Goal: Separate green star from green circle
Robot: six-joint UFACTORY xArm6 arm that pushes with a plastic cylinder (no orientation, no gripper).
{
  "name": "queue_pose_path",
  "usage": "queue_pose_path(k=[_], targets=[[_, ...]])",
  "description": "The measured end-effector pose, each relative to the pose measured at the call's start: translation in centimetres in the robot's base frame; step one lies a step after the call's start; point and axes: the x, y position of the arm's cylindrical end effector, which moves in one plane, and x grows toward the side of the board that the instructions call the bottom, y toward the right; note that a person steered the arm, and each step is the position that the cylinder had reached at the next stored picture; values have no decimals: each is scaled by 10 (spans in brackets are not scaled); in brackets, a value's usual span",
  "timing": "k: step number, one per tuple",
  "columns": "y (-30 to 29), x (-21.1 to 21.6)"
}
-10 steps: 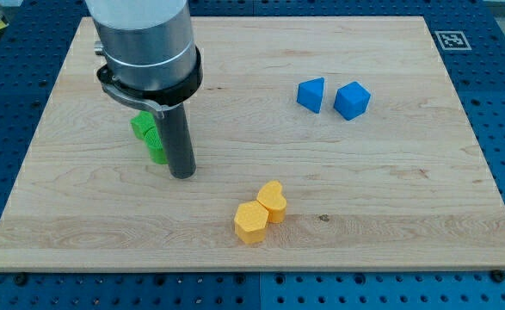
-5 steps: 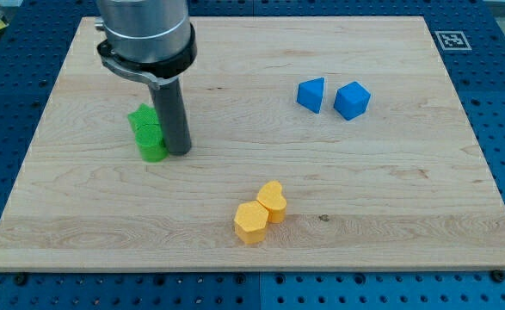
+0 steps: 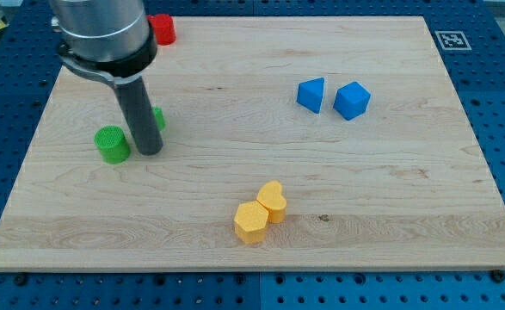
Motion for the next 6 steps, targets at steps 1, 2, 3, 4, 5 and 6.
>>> queue_pose_path(k=[1, 2, 3, 4, 5, 6], targets=[[10, -8], [6, -25], [-11, -40], [-29, -56], [-34, -65], [-2, -59]])
